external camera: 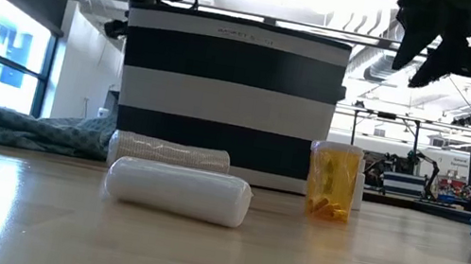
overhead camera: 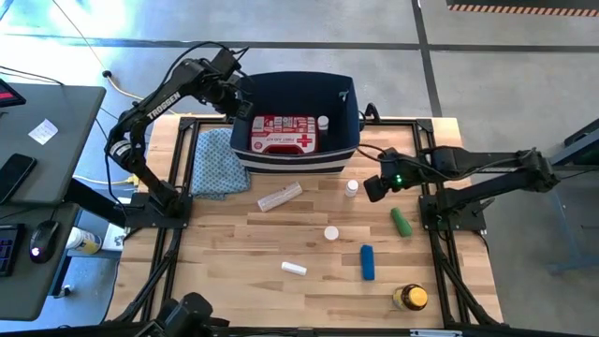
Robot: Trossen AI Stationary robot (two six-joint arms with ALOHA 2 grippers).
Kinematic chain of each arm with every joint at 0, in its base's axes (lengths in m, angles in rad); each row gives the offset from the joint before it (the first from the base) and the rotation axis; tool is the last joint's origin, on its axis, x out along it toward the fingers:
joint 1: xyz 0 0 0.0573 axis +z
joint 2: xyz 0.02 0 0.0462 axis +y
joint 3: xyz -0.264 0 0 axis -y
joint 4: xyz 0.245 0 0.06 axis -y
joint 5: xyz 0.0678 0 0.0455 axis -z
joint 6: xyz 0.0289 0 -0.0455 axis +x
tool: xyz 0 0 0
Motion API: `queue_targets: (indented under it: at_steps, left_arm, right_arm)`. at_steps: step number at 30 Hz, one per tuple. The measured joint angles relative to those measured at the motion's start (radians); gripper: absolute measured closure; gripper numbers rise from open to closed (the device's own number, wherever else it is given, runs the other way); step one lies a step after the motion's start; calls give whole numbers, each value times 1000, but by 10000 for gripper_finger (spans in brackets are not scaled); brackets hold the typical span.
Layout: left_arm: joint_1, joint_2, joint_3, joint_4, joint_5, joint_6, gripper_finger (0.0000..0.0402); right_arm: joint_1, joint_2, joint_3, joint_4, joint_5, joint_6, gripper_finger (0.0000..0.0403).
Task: Pick & place medical supplies in basket/bin
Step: Adjust the blue bin, then put the white medicine bottle into the blue bin
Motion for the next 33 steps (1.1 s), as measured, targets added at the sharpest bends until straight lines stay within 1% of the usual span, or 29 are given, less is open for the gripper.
queue_targets:
  at_steps: [6, 12, 15, 24, 27, 33]
  left_arm:
    - [1, 0, 0, -1, 0, 8, 341]
    - [2, -1, 15, -25, -8, 11, 341]
    - [1, -2, 59, -61, -32, 54, 341]
    - [1, -2, 213, -153, -65, 107, 341]
    - [1, -3, 263, -178, -65, 109, 341]
    - [0, -3, 360, -206, -56, 132, 341]
  right_arm:
    - [-3, 87, 0, -3, 24, -47, 203]
    - [-44, 206, 0, 21, 52, -102, 197]
    - [-73, 261, 0, 33, 50, -120, 180]
    - [-146, 366, 0, 108, 23, -253, 104]
    - [-164, 386, 0, 137, 4, -275, 94]
    - [-175, 427, 0, 159, -6, -275, 91]
